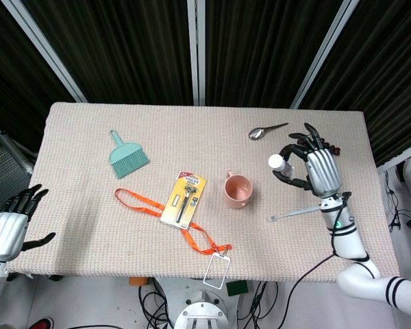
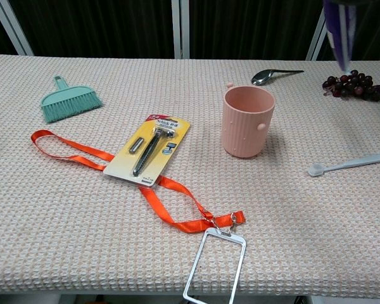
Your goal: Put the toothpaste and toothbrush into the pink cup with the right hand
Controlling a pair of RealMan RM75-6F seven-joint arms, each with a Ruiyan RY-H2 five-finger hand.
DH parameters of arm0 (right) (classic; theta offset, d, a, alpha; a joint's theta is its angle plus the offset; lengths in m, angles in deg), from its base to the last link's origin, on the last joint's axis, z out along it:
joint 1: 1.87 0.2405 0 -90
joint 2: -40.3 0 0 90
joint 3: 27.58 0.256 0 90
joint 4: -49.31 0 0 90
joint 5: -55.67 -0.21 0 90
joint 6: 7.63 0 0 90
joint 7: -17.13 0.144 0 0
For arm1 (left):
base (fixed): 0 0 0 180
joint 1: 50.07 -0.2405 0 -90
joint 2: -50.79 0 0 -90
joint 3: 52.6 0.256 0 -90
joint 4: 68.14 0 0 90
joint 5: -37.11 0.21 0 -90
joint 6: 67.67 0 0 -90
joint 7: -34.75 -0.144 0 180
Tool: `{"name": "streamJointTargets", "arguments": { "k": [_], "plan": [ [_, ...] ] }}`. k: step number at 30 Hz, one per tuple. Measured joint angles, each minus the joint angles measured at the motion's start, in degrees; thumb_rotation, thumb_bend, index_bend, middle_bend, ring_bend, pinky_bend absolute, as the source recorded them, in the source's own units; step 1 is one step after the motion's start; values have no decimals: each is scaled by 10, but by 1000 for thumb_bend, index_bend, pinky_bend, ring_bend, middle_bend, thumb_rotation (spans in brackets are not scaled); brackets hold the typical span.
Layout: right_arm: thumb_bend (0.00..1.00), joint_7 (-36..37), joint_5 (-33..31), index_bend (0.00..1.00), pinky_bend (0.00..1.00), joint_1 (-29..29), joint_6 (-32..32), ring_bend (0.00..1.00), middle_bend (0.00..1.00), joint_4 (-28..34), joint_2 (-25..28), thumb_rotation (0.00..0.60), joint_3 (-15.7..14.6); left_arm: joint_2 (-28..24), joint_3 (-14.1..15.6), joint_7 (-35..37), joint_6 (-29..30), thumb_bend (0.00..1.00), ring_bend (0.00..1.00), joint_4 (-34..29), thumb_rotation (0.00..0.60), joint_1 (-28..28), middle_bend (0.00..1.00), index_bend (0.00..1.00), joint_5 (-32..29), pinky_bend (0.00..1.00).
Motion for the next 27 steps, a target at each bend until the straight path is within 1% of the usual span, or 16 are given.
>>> {"name": "streamJointTargets", "arguments": {
  "k": [5, 9, 18, 27],
  "plan": [
    [607, 55, -44, 830, 0, 22, -27, 214, 707, 26, -60, 600, 22, 0, 1, 3, -2, 93, 108, 3, 532, 0, 77, 134, -1, 220],
    [604, 52, -53, 830, 0, 34, -42, 214, 707, 20, -88, 600, 24, 2, 1, 8, -2, 92, 108, 8, 532, -1, 77, 134, -2, 220],
    [604, 40, -53, 829, 0, 49, -52, 214, 704, -42, -145, 600, 20, 6, 1, 19, -3, 93, 108, 20, 534, -2, 77, 134, -6, 220],
    [600, 33, -47, 824, 0, 63, -62, 213, 693, -119, -200, 600, 10, 9, -1, 30, -3, 93, 108, 31, 535, -3, 77, 133, -9, 220]
  ]
}}
